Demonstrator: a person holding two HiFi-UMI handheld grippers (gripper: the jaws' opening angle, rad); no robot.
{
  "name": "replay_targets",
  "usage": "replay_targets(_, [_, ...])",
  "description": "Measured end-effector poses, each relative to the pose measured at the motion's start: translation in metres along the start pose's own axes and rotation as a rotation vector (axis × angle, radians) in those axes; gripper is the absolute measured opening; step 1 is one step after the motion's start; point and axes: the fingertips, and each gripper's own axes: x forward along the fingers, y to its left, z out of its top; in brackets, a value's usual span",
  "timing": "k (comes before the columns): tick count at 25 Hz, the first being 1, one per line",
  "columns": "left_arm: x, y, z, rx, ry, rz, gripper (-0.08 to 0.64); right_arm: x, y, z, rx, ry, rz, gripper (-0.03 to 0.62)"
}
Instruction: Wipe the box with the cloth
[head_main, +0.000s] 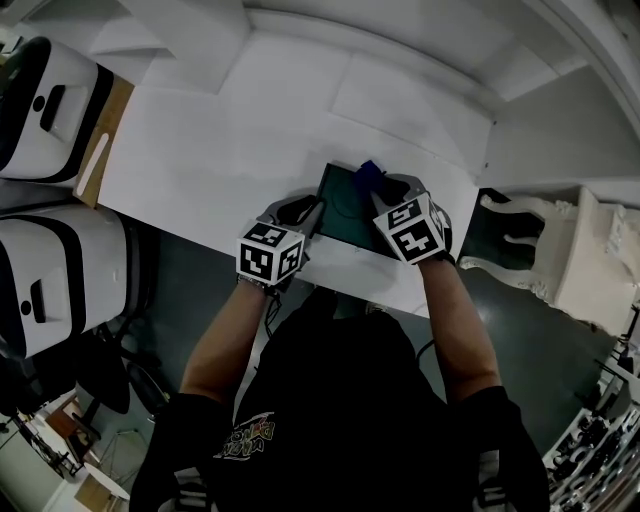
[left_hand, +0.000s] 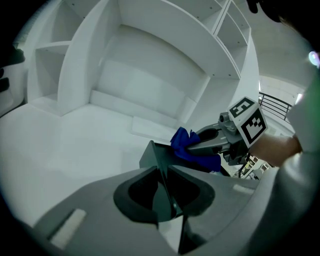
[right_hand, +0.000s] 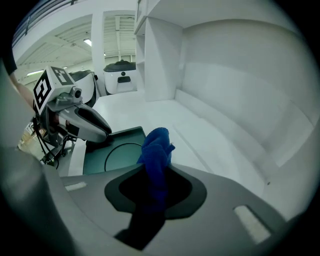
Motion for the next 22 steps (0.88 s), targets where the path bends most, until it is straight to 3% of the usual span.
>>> replay_targets(9, [0.0, 0.0, 0.0, -0.002, 0.007, -0.012, 0.066, 0.027, 0.029, 0.046, -0.077, -0.017, 0.053, 0.1])
replay_targets(22, [0.001, 0.002, 0.0, -0.014, 0.005, -0.02, 0.069, 0.033, 0.032, 0.054, -0.069, -0.033, 0.051, 0.1])
